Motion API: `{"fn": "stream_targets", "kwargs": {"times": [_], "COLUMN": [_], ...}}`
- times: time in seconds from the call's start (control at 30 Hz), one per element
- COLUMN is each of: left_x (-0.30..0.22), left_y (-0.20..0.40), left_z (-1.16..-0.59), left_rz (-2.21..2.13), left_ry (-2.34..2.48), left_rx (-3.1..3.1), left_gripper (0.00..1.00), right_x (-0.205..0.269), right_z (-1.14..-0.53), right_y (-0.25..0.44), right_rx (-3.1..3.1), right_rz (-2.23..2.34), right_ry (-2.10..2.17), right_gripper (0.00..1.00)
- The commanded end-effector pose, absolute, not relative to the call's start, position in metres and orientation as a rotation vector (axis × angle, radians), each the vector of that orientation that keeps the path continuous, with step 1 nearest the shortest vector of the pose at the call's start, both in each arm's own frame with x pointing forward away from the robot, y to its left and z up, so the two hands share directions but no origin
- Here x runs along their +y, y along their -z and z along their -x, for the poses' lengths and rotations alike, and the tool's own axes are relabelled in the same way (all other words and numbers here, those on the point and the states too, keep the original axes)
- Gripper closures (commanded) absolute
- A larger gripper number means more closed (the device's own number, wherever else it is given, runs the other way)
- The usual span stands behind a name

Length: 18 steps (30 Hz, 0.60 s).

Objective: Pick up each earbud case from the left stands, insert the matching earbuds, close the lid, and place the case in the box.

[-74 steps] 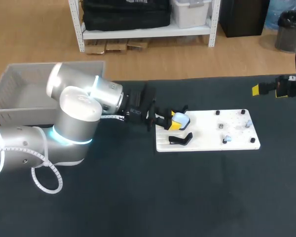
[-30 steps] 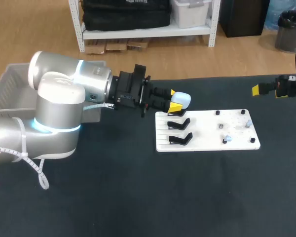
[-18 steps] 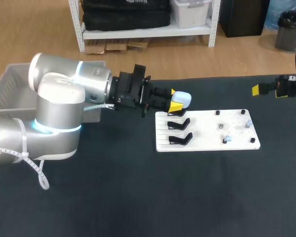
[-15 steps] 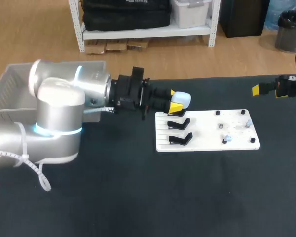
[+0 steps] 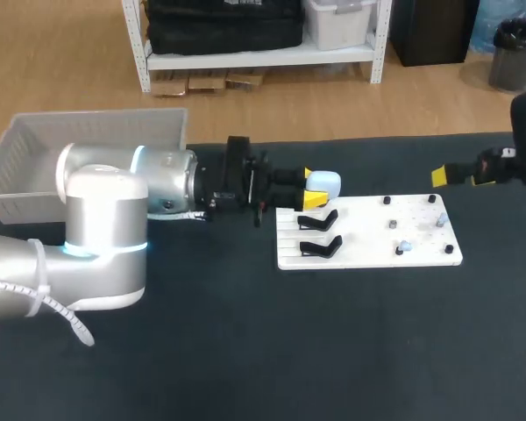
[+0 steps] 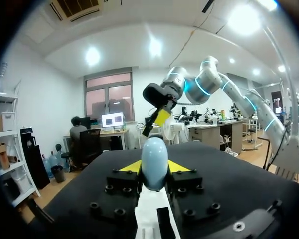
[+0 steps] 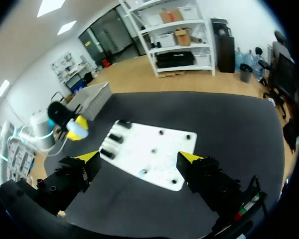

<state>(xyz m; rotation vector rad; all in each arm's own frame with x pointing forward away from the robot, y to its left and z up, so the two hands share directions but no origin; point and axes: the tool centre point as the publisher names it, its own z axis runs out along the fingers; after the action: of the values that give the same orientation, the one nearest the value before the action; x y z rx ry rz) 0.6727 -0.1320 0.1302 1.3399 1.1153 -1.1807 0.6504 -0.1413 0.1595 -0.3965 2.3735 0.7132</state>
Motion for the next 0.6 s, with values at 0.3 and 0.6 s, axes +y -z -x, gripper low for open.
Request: {"fn": "stream_targets", "kwargs": {"times": [0.3,0.6], "left_x": [-0.147,-0.150], "left_y": [-0.125,-0.124], "left_z": [-0.683,-0.682], "left_rz": [-1.344,-1.317], "left_ry": [1.233,1.237], "left_rx": [1.085,1.061], "left_gripper": [1.00,1.00], "right_x": [-0.102,-0.078], "right_z": [-0.612,-0.607], "right_y": [-0.165,-0.171], "right_rx": [2.377,2.382], "right_rz": [0.516,0.520], "right_ry": [-0.656,-0.691], "right_gripper": [0.00,0.00]}}
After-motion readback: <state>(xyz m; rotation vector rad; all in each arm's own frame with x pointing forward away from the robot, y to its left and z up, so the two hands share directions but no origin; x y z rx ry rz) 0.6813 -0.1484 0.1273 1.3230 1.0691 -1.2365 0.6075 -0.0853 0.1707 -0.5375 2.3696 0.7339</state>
